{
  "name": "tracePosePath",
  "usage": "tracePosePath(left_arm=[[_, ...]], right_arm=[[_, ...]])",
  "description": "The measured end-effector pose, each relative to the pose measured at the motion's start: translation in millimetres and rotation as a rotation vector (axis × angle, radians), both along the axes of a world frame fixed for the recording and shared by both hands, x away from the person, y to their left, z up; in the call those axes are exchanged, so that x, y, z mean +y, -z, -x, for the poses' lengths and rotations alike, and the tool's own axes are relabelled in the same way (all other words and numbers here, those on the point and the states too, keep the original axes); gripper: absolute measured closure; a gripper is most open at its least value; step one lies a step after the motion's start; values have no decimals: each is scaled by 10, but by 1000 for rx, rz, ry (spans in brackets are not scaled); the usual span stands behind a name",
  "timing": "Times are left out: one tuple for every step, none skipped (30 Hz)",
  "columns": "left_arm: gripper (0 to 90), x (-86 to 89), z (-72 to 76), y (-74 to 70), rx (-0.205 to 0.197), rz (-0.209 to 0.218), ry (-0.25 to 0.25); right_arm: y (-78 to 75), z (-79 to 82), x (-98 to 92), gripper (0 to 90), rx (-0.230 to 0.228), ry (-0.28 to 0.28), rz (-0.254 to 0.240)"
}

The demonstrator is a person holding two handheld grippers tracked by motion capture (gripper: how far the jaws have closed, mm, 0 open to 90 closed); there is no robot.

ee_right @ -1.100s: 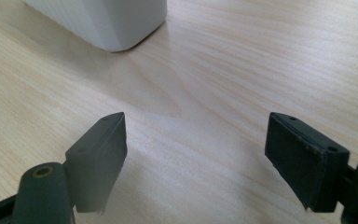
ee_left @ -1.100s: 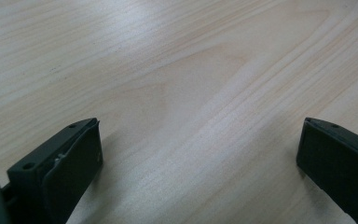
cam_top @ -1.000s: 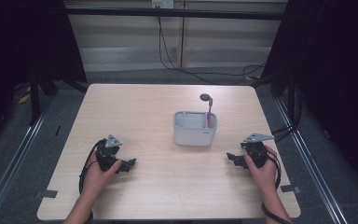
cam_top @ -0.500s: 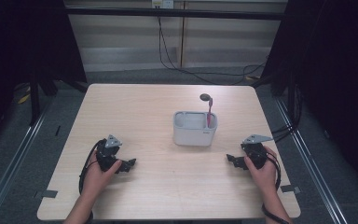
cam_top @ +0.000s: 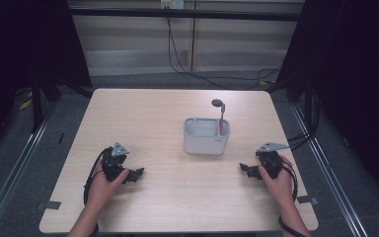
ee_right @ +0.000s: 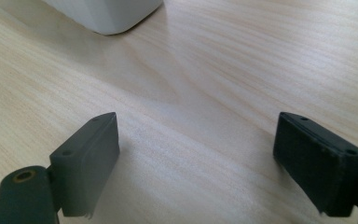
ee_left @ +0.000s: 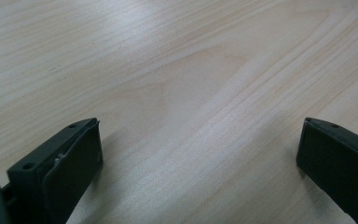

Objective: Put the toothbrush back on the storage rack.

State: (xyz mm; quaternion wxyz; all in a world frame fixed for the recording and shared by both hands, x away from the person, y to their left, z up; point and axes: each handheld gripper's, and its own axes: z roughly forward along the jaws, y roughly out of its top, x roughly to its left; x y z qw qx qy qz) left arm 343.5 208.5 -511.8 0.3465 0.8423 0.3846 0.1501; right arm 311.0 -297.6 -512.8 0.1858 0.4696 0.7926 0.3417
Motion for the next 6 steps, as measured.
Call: tracePosePath(left_arm=[[0,0,0,0,0,0,1],[0,1,-1,-1,-1,-2,2],[0,1,-1,-1,-1,-2,2],[0,1,-1,-1,-1,-2,2],[0,0,0,0,0,0,0],[0,2,-1,-1,-1,-3,2]], right_arm=[[0,-1,1,129,1,1,0],[0,-3,1,129,1,2,1],[1,-6,0,128,0,2,1],[1,-6,2,127,0,3,2],[1,-6,2,127,0,3,2],[0,-4,2,127,2,5,1]])
